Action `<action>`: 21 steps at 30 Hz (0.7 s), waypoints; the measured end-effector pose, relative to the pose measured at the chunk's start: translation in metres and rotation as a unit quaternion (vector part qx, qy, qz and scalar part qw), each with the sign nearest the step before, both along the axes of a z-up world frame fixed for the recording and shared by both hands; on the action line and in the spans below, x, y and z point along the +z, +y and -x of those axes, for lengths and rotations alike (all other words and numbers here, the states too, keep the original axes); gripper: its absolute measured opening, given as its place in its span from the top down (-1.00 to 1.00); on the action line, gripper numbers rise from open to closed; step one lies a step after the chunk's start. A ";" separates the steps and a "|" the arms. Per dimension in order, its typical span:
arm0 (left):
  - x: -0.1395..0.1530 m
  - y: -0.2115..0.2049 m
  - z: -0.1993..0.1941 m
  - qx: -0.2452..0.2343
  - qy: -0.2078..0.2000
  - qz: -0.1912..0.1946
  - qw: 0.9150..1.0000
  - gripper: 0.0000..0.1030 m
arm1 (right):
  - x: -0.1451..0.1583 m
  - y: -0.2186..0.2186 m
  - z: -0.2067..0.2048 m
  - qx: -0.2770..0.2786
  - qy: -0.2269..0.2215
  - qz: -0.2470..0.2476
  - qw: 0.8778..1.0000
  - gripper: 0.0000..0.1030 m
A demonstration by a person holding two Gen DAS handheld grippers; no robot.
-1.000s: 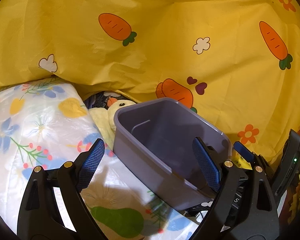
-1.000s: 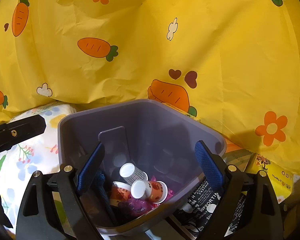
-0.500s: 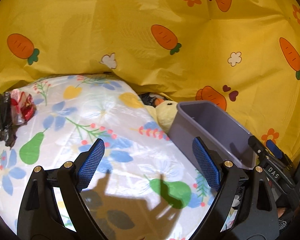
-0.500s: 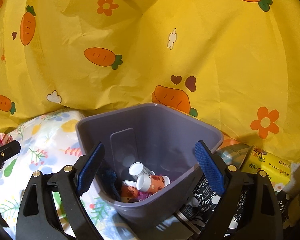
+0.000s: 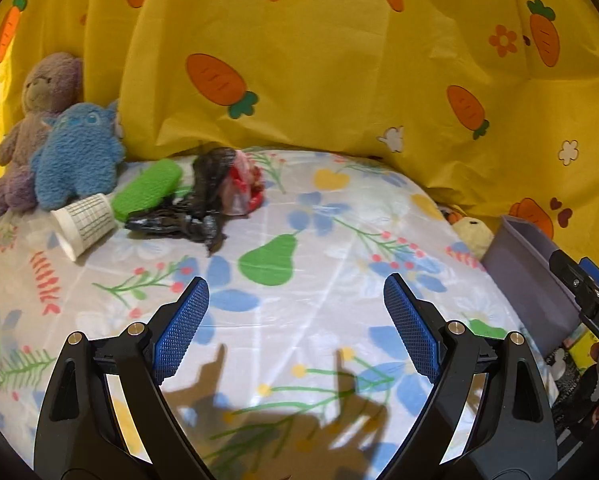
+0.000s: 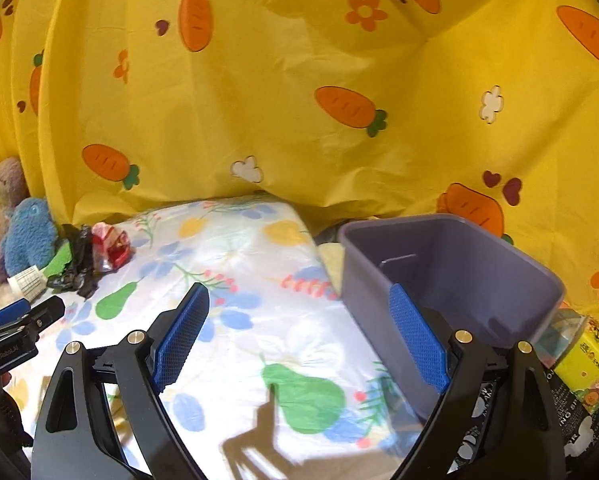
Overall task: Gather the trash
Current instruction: 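Move both open tools back toward the remaining trash on the bed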
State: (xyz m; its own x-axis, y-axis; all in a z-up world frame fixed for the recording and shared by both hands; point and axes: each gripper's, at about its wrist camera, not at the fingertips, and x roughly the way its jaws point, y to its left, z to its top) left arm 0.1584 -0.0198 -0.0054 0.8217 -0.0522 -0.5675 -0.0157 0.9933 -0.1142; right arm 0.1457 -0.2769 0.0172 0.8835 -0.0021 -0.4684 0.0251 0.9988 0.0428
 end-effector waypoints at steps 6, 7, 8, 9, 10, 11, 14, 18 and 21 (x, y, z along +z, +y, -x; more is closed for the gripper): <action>0.005 0.053 0.014 0.056 -0.006 0.008 0.998 -0.70 | 0.007 0.065 -0.013 0.071 0.005 0.008 0.997 -0.71; 0.005 0.060 0.015 0.063 -0.007 0.009 0.998 -0.70 | 0.008 0.075 -0.015 0.080 0.005 0.009 0.997 -0.71; 0.007 0.067 0.016 0.072 -0.008 0.008 0.997 -0.70 | 0.009 0.082 -0.016 0.089 0.005 0.009 0.996 -0.71; 0.007 0.074 0.017 0.078 -0.008 0.008 0.997 -0.70 | 0.010 0.091 -0.018 0.098 0.006 0.009 0.995 -0.71; 0.008 0.079 0.018 0.085 -0.008 0.008 0.996 -0.70 | 0.011 0.099 -0.019 0.105 0.006 0.010 0.994 -0.71; 0.009 0.086 0.018 0.090 -0.009 0.009 0.996 -0.70 | 0.012 0.105 -0.022 0.111 0.007 0.011 0.994 -0.71; 0.011 0.101 0.017 0.104 -0.005 0.015 0.994 -0.70 | 0.015 0.125 -0.029 0.128 0.011 0.017 0.992 -0.71; 0.014 0.117 0.016 0.117 -0.010 0.015 0.993 -0.70 | 0.017 0.150 -0.041 0.146 0.016 0.024 0.989 -0.70; 0.013 0.133 0.012 0.130 -0.009 0.018 0.991 -0.70 | 0.017 0.167 -0.054 0.159 0.023 0.022 0.987 -0.65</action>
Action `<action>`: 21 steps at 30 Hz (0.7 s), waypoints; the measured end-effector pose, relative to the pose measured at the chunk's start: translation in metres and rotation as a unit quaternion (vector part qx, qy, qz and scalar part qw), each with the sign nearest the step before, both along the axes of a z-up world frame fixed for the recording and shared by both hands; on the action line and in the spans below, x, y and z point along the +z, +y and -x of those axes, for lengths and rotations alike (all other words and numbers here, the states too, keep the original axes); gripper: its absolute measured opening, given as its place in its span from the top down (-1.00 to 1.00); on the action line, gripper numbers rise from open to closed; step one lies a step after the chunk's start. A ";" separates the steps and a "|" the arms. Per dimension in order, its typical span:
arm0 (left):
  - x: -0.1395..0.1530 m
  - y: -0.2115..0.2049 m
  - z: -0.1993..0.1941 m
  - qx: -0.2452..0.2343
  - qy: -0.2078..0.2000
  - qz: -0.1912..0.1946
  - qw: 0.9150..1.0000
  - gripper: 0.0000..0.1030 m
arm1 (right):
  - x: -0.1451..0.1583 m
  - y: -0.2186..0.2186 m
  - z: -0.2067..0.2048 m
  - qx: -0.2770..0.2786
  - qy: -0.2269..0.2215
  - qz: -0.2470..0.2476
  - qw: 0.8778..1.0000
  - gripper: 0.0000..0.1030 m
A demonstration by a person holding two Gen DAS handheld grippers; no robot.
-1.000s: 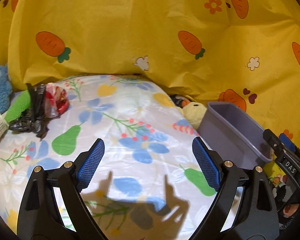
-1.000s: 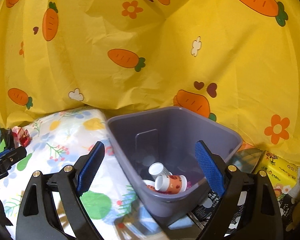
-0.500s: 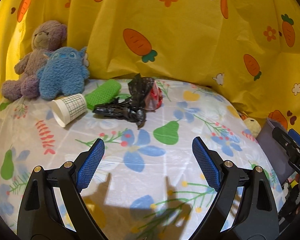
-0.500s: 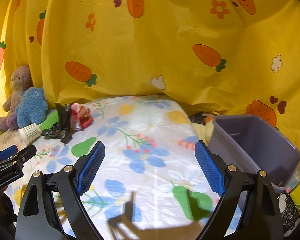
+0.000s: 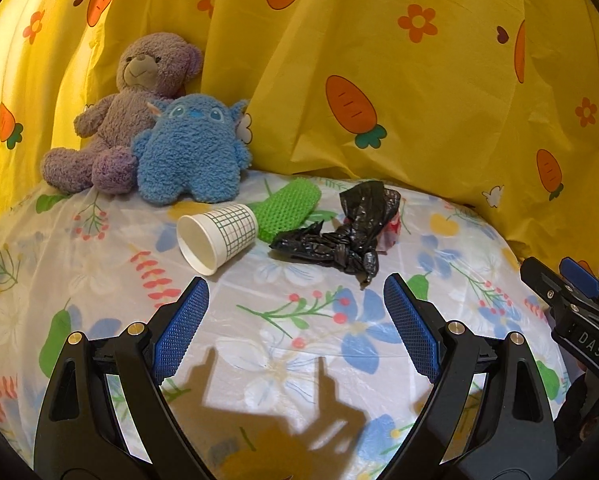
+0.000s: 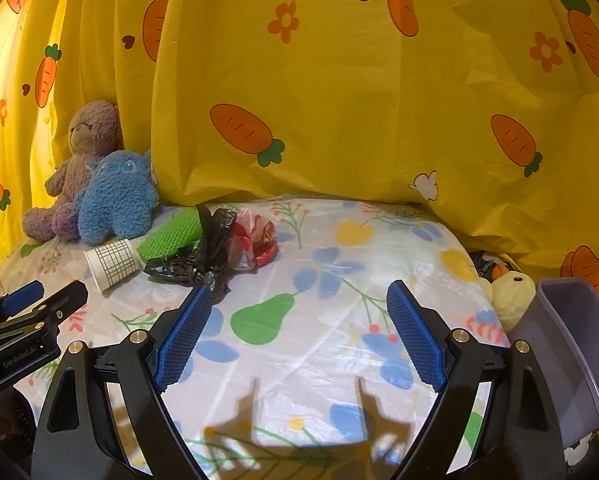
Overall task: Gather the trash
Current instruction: 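Move both open tools back toward the remaining trash on the bed, then grasp the other green-grid cup with the left tool while the right tool grasps a black bag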
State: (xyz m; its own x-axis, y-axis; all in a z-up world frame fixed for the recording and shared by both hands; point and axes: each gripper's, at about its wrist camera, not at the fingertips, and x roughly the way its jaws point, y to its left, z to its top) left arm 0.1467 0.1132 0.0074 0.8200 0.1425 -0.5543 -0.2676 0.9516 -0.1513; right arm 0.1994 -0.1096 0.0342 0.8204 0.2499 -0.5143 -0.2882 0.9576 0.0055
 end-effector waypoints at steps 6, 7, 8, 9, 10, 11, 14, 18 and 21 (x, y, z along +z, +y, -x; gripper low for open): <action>-0.008 0.031 -0.012 0.030 0.013 0.015 0.999 -0.70 | -0.016 0.037 -0.035 0.030 0.036 0.005 0.999 -0.55; -0.008 0.034 -0.014 0.034 0.015 0.012 0.999 -0.70 | -0.019 0.042 -0.041 0.035 0.043 0.005 0.998 -0.53; -0.008 0.037 -0.016 0.037 0.017 0.009 0.999 -0.70 | -0.023 0.048 -0.047 0.038 0.049 0.006 0.998 -0.49; -0.008 0.039 -0.019 0.040 0.020 0.004 0.999 -0.70 | -0.026 0.054 -0.053 0.039 0.055 0.007 0.998 -0.42; -0.008 0.041 -0.022 0.043 0.023 0.001 0.999 -0.70 | -0.029 0.060 -0.060 0.041 0.062 0.006 0.997 -0.37; -0.008 0.043 -0.025 0.044 0.023 0.002 0.999 -0.70 | -0.032 0.066 -0.066 0.045 0.069 0.004 0.997 -0.35; -0.009 0.050 -0.033 0.040 0.022 0.014 0.999 -0.70 | -0.044 0.084 -0.083 0.056 0.085 0.005 0.995 -0.26; -0.016 0.058 -0.045 0.038 0.031 0.008 0.999 -0.70 | -0.059 0.100 -0.105 0.062 0.100 0.007 0.993 -0.11; -0.023 0.066 -0.052 0.037 0.036 0.020 0.998 -0.70 | -0.067 0.107 -0.119 0.068 0.114 0.000 0.991 0.19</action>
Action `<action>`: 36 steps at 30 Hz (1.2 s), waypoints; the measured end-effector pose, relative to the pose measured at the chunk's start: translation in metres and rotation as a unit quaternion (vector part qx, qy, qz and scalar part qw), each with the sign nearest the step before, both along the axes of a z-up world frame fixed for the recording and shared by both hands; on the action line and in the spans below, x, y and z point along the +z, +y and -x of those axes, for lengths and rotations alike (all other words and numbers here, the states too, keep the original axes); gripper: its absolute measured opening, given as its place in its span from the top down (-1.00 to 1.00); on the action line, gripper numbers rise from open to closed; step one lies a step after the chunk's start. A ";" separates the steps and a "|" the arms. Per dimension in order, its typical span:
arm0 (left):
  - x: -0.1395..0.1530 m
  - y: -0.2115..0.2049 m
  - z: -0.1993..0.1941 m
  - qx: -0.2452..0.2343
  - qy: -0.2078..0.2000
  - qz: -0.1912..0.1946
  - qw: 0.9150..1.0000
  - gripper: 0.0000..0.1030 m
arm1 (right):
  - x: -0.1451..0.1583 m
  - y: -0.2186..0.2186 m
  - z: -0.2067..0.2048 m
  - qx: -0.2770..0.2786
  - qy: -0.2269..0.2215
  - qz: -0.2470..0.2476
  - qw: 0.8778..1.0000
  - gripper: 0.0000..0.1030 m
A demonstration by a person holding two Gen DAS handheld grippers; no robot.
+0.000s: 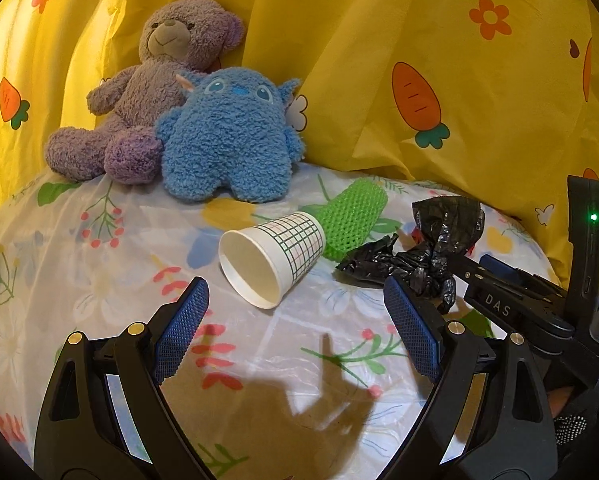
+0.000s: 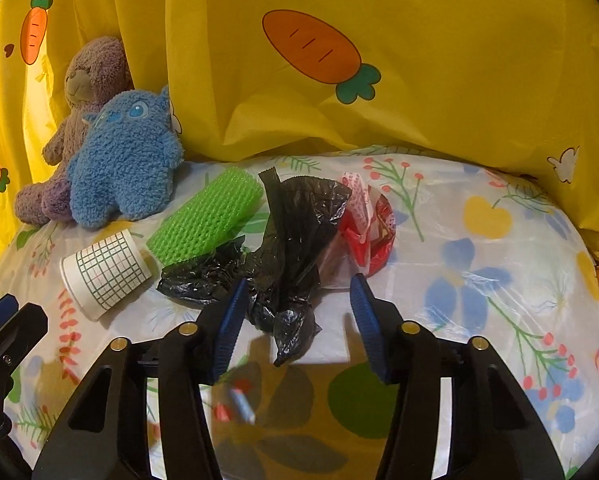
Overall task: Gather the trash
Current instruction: 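Grasp the other green-grid cup with the left tool while the right tool grasps a black bag, then lift the green-grid cup and black bag toward the grey bin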
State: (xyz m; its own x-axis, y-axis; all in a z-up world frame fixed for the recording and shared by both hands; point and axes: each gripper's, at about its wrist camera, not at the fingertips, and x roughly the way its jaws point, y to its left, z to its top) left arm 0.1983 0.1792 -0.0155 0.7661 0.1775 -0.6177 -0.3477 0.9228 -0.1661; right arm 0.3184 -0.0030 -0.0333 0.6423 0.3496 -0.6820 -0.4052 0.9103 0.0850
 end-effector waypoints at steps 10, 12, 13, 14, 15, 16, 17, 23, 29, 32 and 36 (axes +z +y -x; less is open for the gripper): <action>-0.013 0.013 -0.022 -0.005 0.001 0.031 1.000 -0.44 | 0.006 -0.012 0.009 0.029 -0.020 -0.019 0.999 0.94; -0.018 0.017 -0.027 0.002 0.002 0.042 0.999 -0.31 | 0.016 -0.022 0.019 0.030 -0.040 -0.019 0.999 0.94; -0.020 0.018 -0.029 0.000 0.002 0.044 0.999 -0.28 | 0.021 -0.027 0.023 0.030 -0.047 -0.018 0.998 0.94; -0.022 0.019 -0.032 -0.001 0.004 0.047 0.999 -0.22 | 0.026 -0.033 0.028 0.031 -0.054 -0.019 0.998 0.94; -0.024 0.019 -0.034 -0.003 0.007 0.050 0.999 -0.18 | 0.030 -0.039 0.033 0.029 -0.061 -0.020 0.998 0.95; -0.026 0.019 -0.036 -0.006 0.008 0.053 0.999 -0.15 | 0.034 -0.044 0.037 0.026 -0.067 -0.018 0.997 0.94; -0.027 0.019 -0.039 -0.008 0.010 0.054 0.998 -0.07 | 0.037 -0.050 0.041 0.024 -0.074 -0.018 0.997 0.94; -0.035 0.026 -0.049 -0.024 0.010 0.087 0.996 0.35 | 0.043 -0.077 0.060 0.016 -0.086 -0.026 0.996 0.95; -0.042 0.027 -0.053 -0.042 0.004 0.107 0.993 0.87 | 0.046 -0.091 0.075 0.016 -0.090 -0.036 0.995 0.95; -0.042 0.024 -0.052 -0.047 0.001 0.102 0.994 0.96 | 0.048 -0.094 0.080 0.015 -0.096 -0.036 0.995 0.95; -0.034 0.017 -0.045 -0.057 -0.010 0.096 0.994 0.97 | 0.050 -0.099 0.087 0.012 -0.100 -0.038 0.994 0.95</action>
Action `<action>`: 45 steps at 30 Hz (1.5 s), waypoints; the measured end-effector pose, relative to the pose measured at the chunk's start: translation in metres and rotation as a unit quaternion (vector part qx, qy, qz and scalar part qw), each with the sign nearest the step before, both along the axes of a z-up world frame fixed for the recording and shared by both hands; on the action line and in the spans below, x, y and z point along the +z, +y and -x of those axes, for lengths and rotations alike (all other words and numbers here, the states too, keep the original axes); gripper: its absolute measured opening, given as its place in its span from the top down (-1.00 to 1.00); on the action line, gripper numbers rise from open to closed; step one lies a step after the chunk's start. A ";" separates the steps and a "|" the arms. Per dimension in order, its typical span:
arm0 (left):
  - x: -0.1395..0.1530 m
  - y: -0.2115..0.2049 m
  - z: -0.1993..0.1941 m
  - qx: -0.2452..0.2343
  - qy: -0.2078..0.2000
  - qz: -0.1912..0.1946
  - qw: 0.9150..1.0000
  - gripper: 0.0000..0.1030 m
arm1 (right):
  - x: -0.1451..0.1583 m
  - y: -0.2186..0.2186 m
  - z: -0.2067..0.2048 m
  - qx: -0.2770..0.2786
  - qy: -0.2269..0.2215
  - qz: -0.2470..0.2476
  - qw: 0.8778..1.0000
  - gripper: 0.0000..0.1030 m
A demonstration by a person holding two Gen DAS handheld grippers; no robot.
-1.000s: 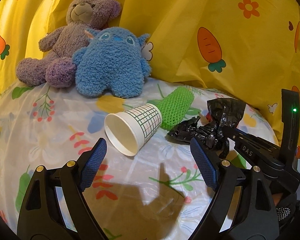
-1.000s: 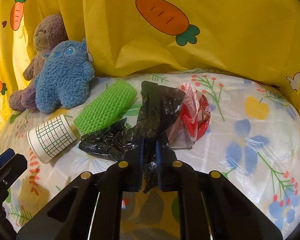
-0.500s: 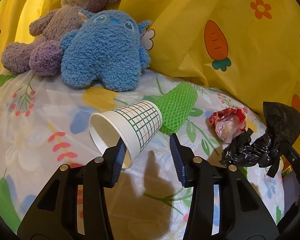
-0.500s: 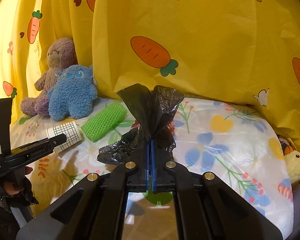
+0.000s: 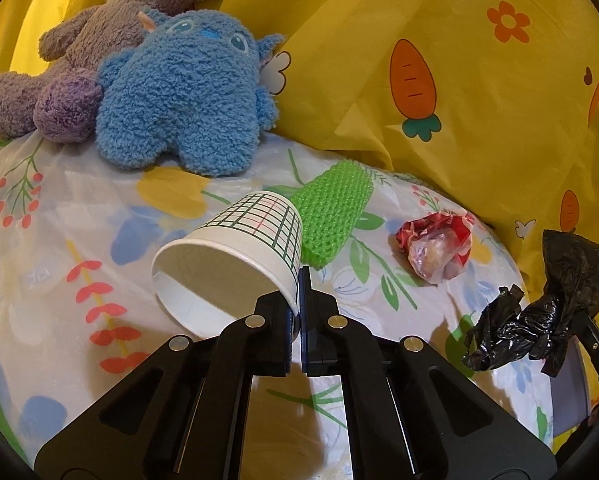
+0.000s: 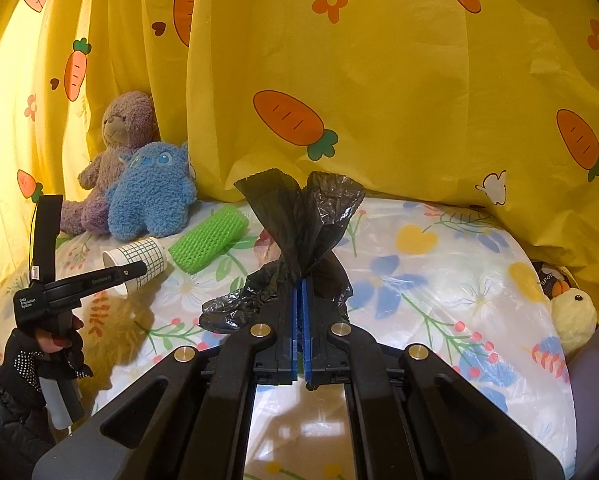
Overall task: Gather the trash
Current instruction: 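Lift the green-grid cup and black bag toward the grey bin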
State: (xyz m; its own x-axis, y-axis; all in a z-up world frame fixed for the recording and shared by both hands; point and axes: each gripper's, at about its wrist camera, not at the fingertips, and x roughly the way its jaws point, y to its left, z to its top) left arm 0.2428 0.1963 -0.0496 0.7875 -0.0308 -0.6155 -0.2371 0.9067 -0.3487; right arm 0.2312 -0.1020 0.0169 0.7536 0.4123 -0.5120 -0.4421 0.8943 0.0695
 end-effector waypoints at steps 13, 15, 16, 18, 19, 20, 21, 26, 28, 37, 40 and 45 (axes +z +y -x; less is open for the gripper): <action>0.048 -0.087 0.079 -0.071 -0.072 -0.029 0.994 0.97 | 0.011 -0.032 0.056 -0.022 -0.024 0.004 0.999 0.94; 0.051 -0.100 0.090 -0.083 -0.079 -0.030 0.993 0.97 | 0.011 -0.040 0.068 -0.028 -0.026 0.005 0.999 0.94; 0.052 -0.106 0.095 -0.091 -0.082 -0.029 0.992 0.97 | 0.010 -0.044 0.073 -0.031 -0.027 0.004 0.999 0.94; 0.054 -0.119 0.103 -0.105 -0.088 -0.032 0.990 0.97 | 0.008 -0.051 0.082 -0.039 -0.029 0.004 0.999 0.95; 0.054 -0.125 0.107 -0.112 -0.089 -0.035 0.989 0.97 | 0.007 -0.055 0.087 -0.043 -0.029 0.004 0.999 0.95; 0.054 -0.130 0.110 -0.118 -0.091 -0.037 0.988 0.97 | 0.006 -0.057 0.090 -0.045 -0.029 0.004 0.999 0.94; 0.055 -0.135 0.114 -0.124 -0.092 -0.038 0.987 0.97 | 0.004 -0.060 0.094 -0.048 -0.028 0.005 0.998 0.95; 0.053 -0.152 0.126 -0.143 -0.094 -0.044 0.984 0.97 | 0.001 -0.074 0.107 -0.063 -0.030 0.000 0.998 0.95; 0.053 -0.158 0.130 -0.150 -0.096 -0.046 0.983 0.97 | 0.001 -0.079 0.109 -0.067 -0.030 -0.006 0.997 0.95; 0.055 -0.170 0.138 -0.163 -0.102 -0.046 0.980 0.97 | 0.003 -0.089 0.117 -0.070 -0.035 -0.012 0.997 0.95; 0.055 -0.173 0.139 -0.166 -0.103 -0.048 0.980 0.97 | 0.004 -0.091 0.118 -0.073 -0.037 -0.015 0.997 0.95; 0.057 -0.179 0.140 -0.173 -0.103 -0.049 0.978 0.97 | 0.004 -0.095 0.121 -0.076 -0.039 -0.017 0.996 0.94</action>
